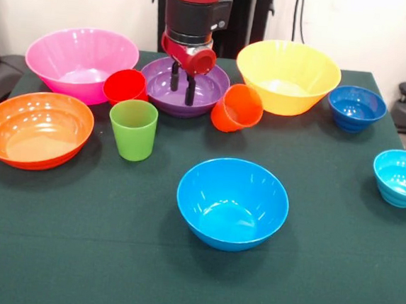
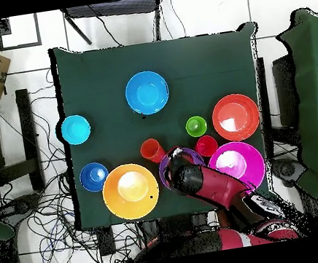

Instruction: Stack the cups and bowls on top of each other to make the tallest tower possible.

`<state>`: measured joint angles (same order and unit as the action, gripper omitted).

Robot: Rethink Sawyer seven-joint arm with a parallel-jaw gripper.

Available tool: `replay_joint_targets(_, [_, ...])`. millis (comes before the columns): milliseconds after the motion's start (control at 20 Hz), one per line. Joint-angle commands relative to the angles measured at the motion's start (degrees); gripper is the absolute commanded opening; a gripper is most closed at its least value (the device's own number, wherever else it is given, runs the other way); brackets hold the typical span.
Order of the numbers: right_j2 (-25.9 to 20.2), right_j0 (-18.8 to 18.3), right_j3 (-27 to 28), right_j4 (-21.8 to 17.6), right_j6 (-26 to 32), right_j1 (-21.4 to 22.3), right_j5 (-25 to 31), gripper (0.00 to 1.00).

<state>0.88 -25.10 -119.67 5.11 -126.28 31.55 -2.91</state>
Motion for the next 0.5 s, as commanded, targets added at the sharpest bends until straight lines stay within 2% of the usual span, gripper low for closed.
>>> replay_joint_targets(50, [-7.8,-1.1,5.2,-2.4,-5.2,-1.9,-2.2,1.00])
replay_joint_targets(500, [-8.2,-0.8,5.3,-1.8,-6.1,-2.2,-2.6,1.00])
